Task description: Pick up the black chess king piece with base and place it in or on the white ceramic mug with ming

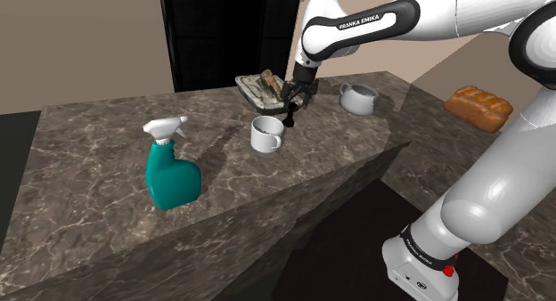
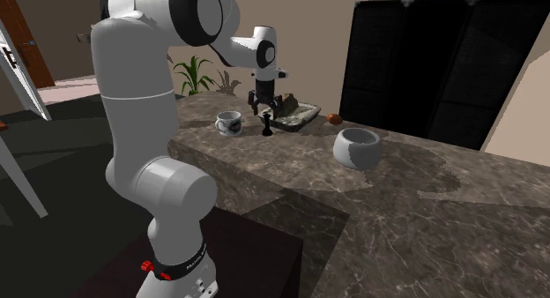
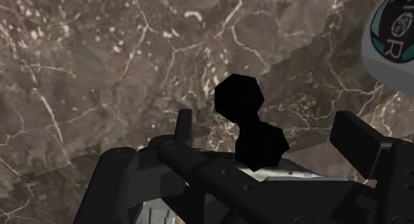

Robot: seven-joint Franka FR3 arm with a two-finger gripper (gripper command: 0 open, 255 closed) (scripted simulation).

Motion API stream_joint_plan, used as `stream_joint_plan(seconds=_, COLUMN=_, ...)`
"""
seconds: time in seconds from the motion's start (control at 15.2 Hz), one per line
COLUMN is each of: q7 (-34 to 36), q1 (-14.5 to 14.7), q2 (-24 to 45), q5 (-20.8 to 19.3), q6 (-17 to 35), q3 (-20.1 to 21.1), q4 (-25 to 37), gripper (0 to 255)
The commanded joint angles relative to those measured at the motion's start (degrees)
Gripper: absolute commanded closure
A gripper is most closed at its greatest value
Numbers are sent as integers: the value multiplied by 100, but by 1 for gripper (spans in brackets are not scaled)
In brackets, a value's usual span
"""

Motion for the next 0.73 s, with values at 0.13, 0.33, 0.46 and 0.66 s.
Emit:
stream_joint_plan(seconds=0.13, q7=0, q1=0, q2=6, q5=-1, q6=16, q3=0, q4=-8, gripper=0)
stream_joint_plan(seconds=0.33, q7=0, q1=0, q2=5, q5=-1, q6=15, q3=0, q4=-8, gripper=255)
stream_joint_plan(seconds=0.46, q7=0, q1=0, q2=5, q5=-1, q6=15, q3=0, q4=-8, gripper=255)
stream_joint_plan(seconds=0.66, q7=-1, q1=-1, q2=4, q5=0, q6=15, q3=-1, q4=-9, gripper=255)
